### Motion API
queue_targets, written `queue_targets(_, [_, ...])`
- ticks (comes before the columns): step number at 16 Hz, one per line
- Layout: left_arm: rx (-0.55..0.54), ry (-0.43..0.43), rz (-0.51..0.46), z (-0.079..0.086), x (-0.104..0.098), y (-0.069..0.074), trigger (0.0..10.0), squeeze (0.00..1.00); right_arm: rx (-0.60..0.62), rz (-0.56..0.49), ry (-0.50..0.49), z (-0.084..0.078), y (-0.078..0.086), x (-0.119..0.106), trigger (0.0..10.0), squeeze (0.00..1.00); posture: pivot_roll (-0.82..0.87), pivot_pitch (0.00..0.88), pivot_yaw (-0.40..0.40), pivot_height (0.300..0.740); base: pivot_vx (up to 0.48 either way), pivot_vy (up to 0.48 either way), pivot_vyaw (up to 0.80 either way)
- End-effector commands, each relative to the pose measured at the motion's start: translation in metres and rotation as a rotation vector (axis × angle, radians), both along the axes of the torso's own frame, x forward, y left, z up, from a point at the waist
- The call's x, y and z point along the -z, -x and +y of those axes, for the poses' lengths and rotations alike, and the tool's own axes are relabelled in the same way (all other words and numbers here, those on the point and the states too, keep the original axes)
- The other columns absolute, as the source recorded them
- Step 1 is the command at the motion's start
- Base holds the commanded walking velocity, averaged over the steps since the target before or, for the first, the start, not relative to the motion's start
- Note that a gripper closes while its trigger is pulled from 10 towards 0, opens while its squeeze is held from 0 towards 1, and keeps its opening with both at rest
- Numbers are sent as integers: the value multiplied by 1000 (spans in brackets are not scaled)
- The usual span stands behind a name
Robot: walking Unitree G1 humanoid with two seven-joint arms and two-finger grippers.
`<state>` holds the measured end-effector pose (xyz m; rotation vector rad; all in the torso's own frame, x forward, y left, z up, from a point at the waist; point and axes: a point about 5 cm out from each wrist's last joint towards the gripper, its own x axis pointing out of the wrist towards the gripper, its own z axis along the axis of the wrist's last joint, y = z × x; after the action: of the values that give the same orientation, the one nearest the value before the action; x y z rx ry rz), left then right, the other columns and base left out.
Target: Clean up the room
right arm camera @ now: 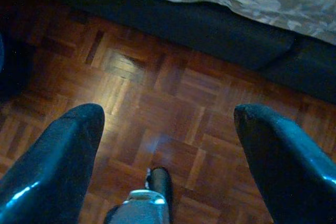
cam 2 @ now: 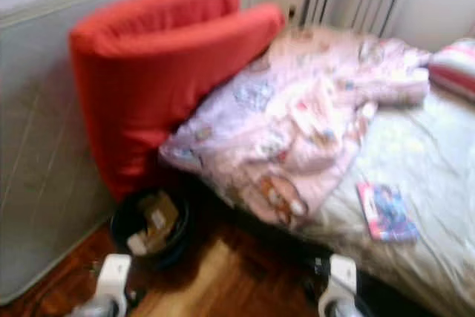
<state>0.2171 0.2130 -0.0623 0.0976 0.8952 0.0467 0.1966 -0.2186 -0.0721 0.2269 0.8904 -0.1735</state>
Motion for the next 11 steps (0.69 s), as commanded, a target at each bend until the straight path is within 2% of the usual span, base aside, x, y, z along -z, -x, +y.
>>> queue_targets(1, [11, 11, 12, -6, 3, 3, 10000, 0, -3, 27, 9, -4, 6, 2, 10000, 0, 70, 18, -5, 740, 0, -352, -694])
queue_targets(9, [6, 12, 10, -6, 2, 2, 10000, 0, 1, 26, 15, -4, 5, 2, 10000, 0, 67, 34, -4, 740, 0, -366, -688])
queue_targets(11, [4, 10, 10, -5, 2, 2, 10000, 0, 8, 19, 18, -4, 4, 1, 10000, 0, 67, 36, -5, 740, 0, -356, 0])
